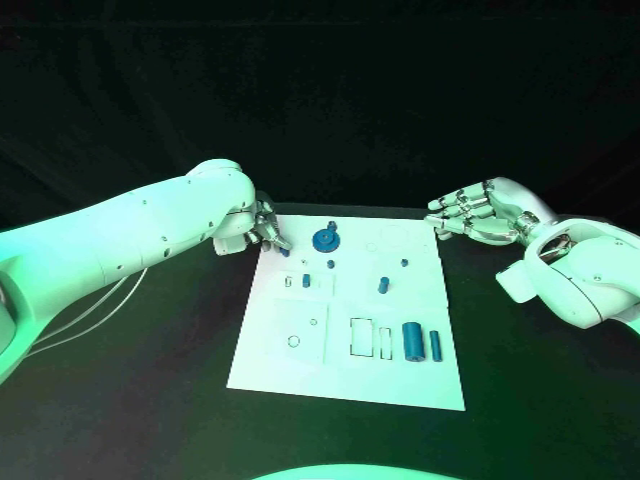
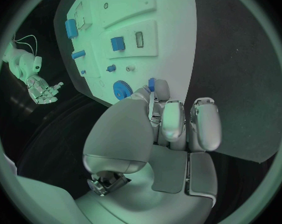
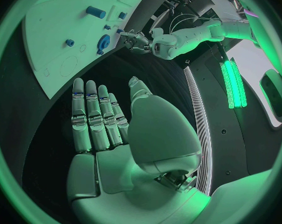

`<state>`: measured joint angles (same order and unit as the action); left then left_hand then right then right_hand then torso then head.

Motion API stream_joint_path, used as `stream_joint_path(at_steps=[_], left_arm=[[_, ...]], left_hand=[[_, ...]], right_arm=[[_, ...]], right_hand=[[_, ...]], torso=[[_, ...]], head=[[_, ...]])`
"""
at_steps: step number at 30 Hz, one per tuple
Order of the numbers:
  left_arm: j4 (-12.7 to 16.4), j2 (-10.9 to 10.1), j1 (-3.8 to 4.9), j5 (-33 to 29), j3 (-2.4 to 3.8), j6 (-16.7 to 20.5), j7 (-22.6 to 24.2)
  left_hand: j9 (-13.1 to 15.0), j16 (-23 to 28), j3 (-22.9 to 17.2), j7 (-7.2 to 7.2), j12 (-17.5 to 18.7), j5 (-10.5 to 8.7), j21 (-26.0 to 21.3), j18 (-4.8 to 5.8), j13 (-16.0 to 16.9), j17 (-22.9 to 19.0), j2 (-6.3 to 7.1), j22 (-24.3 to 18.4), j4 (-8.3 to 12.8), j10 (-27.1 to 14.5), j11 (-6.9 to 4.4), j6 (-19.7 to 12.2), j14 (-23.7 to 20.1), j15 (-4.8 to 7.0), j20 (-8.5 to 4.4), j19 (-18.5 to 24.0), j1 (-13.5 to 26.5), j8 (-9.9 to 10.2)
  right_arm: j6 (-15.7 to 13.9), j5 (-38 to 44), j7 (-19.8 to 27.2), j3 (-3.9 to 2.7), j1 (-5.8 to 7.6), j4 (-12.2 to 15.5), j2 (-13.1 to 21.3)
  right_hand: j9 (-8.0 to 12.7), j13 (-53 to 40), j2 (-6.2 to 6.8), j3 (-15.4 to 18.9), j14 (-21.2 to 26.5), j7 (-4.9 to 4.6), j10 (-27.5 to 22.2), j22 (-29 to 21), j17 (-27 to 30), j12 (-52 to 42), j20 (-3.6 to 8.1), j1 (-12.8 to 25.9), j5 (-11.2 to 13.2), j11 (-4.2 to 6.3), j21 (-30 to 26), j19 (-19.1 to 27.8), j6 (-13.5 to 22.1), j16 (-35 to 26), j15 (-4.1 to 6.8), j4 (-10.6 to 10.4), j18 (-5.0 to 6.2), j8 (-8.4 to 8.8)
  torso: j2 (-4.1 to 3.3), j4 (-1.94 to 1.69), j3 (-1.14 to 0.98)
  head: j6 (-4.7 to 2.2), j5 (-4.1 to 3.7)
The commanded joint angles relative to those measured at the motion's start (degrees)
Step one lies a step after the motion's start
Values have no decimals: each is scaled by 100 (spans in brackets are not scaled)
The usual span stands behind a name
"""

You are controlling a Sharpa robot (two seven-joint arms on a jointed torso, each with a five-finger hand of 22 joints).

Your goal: Assemble the parts on the task board

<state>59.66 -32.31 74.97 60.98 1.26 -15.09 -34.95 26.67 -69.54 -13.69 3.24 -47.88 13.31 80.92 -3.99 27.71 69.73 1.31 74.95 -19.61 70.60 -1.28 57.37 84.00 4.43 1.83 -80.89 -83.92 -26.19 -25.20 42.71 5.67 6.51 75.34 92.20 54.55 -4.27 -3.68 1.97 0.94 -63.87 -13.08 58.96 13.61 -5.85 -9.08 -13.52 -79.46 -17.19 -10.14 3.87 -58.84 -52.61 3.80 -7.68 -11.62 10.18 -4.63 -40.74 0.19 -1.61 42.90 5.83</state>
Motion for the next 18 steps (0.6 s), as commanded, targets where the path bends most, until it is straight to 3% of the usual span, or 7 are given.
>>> stream_joint_path(at_steps=[1,4,6,13,15,18], left_arm=[[45,-24,-6,-72,0,76,109],[118,-81,-13,-199,0,202,182],[194,-136,-16,-264,0,298,233],[629,-428,-18,-485,1,523,293],[816,-546,-18,-542,1,558,289],[1151,-747,-17,-534,2,588,346]], left_hand=[[152,-23,-1316,-7,-18,-21,22,46,24,9,278,53,908,84,-6,-17,135,-1,2,-13,194,-79],[227,-23,-1801,-16,-79,-26,44,52,104,11,512,93,1073,167,-14,-6,135,16,-12,-34,335,-175],[251,-23,-1954,-24,-102,-30,55,57,136,12,585,112,1139,200,-19,1,135,26,-12,-45,398,-205],[300,-26,-2218,-38,-152,-42,81,67,205,16,697,156,1255,272,-27,9,137,38,-20,-71,564,-261],[316,-26,-2287,-54,-178,-221,89,70,235,16,726,170,1299,311,-33,17,137,48,-25,-80,611,-279],[333,-26,-2412,-52,-193,-316,108,76,267,18,788,202,1380,337,-45,23,137,53,-33,-100,648,-294]], right_arm=[[57,-14,41,-1,-5,-7,-5],[56,-18,46,-1,-6,-10,-5],[55,-20,48,-1,-6,-12,-3],[50,-26,53,-1,-7,-16,8],[49,-27,55,-1,-7,-17,9],[45,-33,58,-1,-7,-17,11]], right_hand=[[-1,3,-21,17,16,-66,-17,-14,13,18,-20,61,-39,-12,-9,4,15,-19,6,10,39,11],[-1,3,-21,17,16,-66,-17,-14,13,18,-20,61,-39,-12,-9,4,15,-19,6,10,39,11],[-1,3,-21,17,16,-66,-17,-14,13,18,-20,61,-39,-12,-9,4,15,-19,6,10,39,11],[-1,3,-21,17,16,-66,-17,-14,13,18,-20,61,-39,-12,-9,4,15,-19,6,10,39,11],[-1,3,-21,17,16,-66,-17,-14,13,18,-20,61,-39,-12,-9,4,15,-19,6,10,39,11],[-1,3,-21,17,16,-66,-17,-14,13,18,-20,61,-39,-12,-9,4,15,-19,6,10,39,11]], torso=[[5,-1,-1],[14,-7,-2],[13,-8,-1],[23,-19,4],[27,-17,3],[43,-27,2]], head=[[0,2],[-4,2],[-9,8],[-21,30],[-28,47],[-12,59]])
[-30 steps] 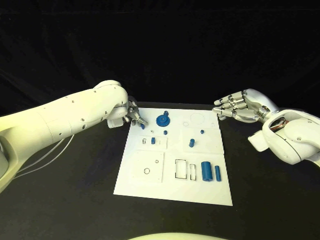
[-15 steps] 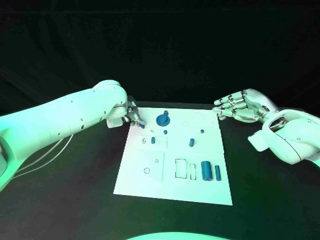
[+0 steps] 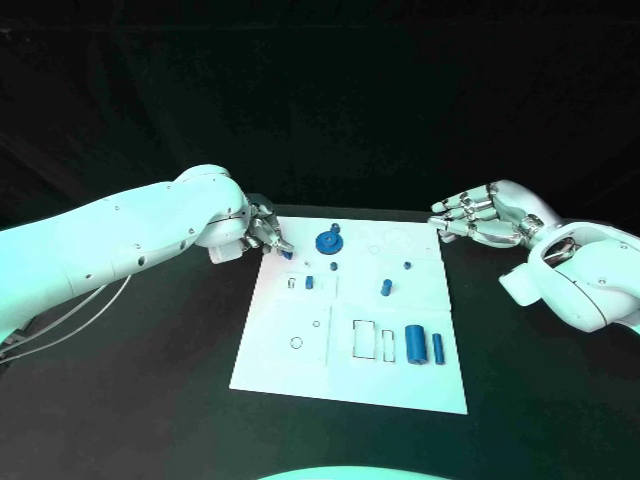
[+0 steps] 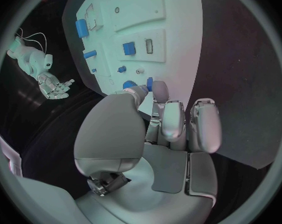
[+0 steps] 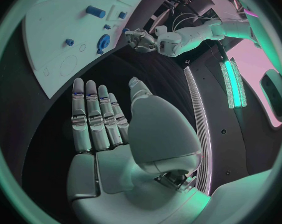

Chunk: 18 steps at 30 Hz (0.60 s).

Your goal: Assemble the parts on the task board

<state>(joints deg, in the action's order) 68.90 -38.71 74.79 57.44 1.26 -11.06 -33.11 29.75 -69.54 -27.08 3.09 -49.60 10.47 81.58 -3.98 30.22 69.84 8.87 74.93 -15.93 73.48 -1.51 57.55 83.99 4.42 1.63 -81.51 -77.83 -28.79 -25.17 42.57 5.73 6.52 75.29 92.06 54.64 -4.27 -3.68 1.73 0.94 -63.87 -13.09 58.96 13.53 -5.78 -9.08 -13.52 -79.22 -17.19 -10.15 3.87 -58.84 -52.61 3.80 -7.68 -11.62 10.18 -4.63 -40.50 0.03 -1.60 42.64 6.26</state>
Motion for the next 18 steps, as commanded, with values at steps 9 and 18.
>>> stream_joint_path(at_steps=[9,18], left_arm=[[911,-445,-29,468,-29,113,317],[1221,-569,-116,1022,-92,153,300]], left_hand=[[43,-29,-1226,-51,-105,-37,95,96,141,10,136,292,1104,142,-37,64,139,64,-21,-92,96,-47],[49,-31,-1283,-57,-135,-28,115,104,190,12,168,325,1134,187,-44,96,140,70,-25,-112,123,-43]], right_arm=[[36,-28,57,-2,-4,0,5],[37,-32,62,-2,-9,6,11]], right_hand=[[-1,3,0,16,16,-67,-17,-9,8,17,-21,39,-40,-12,-9,4,15,-19,6,10,39,11],[-2,3,-7,16,15,-67,-16,-16,13,16,-21,43,-45,-12,-8,3,14,-19,6,9,39,10]], torso=[[17,-15,4],[10,-1,1]], head=[[48,42],[76,66]])
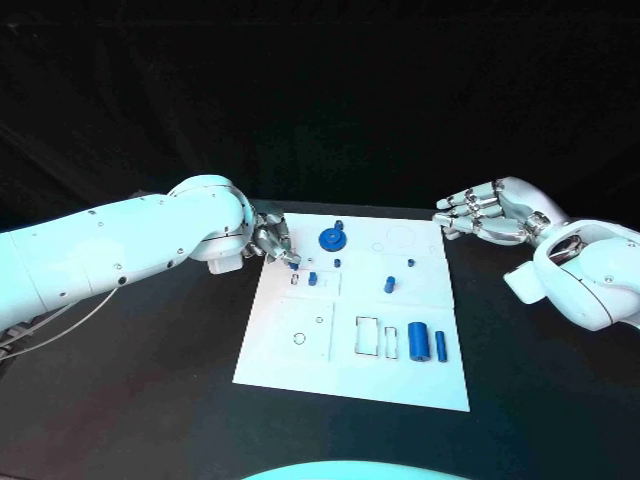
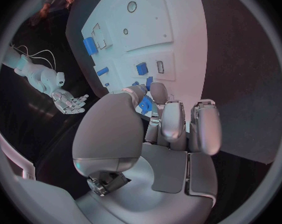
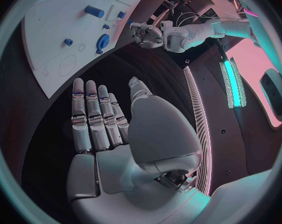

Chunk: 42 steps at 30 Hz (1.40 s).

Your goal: Assemble the parts on the task board

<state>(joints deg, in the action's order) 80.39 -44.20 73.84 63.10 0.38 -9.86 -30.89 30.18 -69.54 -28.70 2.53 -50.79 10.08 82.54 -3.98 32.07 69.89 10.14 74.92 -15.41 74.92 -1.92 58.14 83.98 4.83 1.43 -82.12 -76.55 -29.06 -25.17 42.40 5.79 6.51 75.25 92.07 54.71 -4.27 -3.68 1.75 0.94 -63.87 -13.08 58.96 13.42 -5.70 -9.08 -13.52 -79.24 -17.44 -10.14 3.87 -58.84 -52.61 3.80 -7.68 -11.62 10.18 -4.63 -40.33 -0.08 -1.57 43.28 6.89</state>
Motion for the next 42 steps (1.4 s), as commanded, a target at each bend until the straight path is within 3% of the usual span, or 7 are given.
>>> stream_joint_path(at_steps=[1,13,42], left_arm=[[90,-26,-32,491,-7,49,68],[186,-33,-249,819,-15,222,-5],[199,43,-289,848,-14,122,-197]], left_hand=[[6,-30,-1130,-3,-21,11,23,105,13,8,45,333,1085,50,-4,42,141,30,-5,-55,-1,-15],[13,-34,-1197,-11,-55,27,46,113,71,12,84,368,1119,101,-13,77,142,38,-11,-78,33,-5],[15,-33,-1220,-14,-84,36,44,112,116,11,98,365,1126,127,-16,91,142,41,-14,-76,53,-1]], right_arm=[[38,-15,56,-2,-6,4,5],[41,-18,61,-2,-11,7,12],[48,-19,58,-2,-18,3,6]], right_hand=[[-2,3,-8,16,16,-67,-17,-5,5,16,-21,44,-20,-12,-8,3,14,-19,6,9,39,10],[-2,3,-8,16,16,-67,-17,-5,5,16,-21,44,-20,-12,-8,3,14,-19,6,9,39,10],[-3,3,-17,17,13,-69,-16,-20,16,13,-21,52,-29,-13,-6,0,11,-18,6,9,39,7]], torso=[[-7,7,-2],[-2,3,1],[0,0,-5]], head=[[17,-2],[54,-3],[79,-9]])
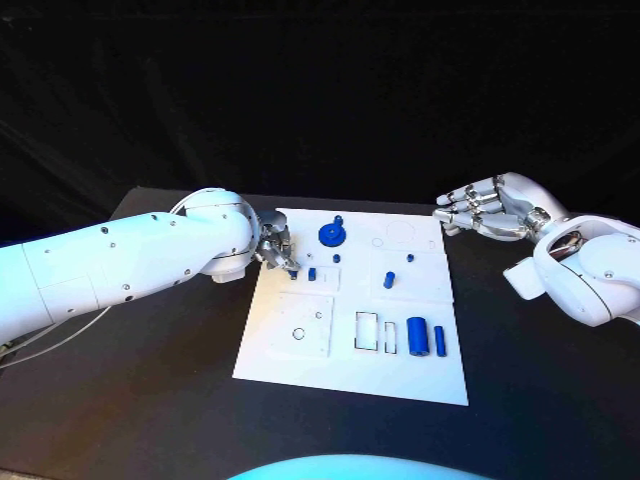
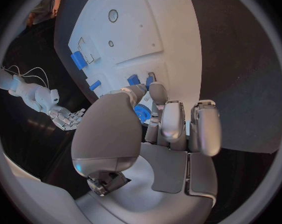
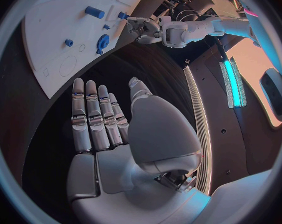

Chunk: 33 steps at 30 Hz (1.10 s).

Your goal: Assemble the parts on the task board

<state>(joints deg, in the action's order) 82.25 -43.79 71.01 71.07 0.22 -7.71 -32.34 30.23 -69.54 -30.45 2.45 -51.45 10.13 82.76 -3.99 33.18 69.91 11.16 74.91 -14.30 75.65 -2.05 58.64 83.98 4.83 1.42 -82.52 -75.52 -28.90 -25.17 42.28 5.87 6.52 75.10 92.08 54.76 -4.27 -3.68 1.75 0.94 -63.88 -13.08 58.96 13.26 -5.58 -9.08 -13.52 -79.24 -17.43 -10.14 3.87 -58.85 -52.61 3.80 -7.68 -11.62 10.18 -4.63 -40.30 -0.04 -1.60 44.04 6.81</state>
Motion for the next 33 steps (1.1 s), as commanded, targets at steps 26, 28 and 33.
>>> stream_joint_path(at_steps=[26,28,33], left_arm=[[99,-16,-25,-2,1,-133,-57],[92,-14,-26,-2,1,-127,-60],[81,-16,-27,-3,1,-139,-73]], left_hand=[[13,-33,-1067,-10,-26,40,20,112,22,9,13,364,1026,71,-7,56,142,44,-16,-34,-33,-12],[14,-33,-1071,-11,-27,40,19,112,24,9,14,363,1027,74,-8,58,142,44,-16,-33,-30,-11],[14,-33,-1071,-11,-27,40,19,112,24,9,14,363,1027,74,-8,58,142,44,-16,-33,-30,-11]], right_arm=[[60,-39,76,-2,-5,-7,-4],[60,-39,77,-2,-7,-10,-7],[60,-39,79,-2,-12,-12,-10]], right_hand=[[-4,3,-20,18,11,-69,-15,-11,9,12,-21,56,-31,-13,-5,-1,10,-18,6,9,39,6],[-4,3,-20,18,11,-69,-15,-11,9,12,-21,56,-31,-13,-5,-1,10,-18,6,9,39,6],[-4,3,-20,18,11,-69,-15,-11,9,12,-21,56,-31,-13,-5,-1,10,-18,6,9,39,6]], torso=[[-3,1,-2],[-1,-2,-4],[-5,1,-5]], head=[[10,20],[10,21],[7,23]])
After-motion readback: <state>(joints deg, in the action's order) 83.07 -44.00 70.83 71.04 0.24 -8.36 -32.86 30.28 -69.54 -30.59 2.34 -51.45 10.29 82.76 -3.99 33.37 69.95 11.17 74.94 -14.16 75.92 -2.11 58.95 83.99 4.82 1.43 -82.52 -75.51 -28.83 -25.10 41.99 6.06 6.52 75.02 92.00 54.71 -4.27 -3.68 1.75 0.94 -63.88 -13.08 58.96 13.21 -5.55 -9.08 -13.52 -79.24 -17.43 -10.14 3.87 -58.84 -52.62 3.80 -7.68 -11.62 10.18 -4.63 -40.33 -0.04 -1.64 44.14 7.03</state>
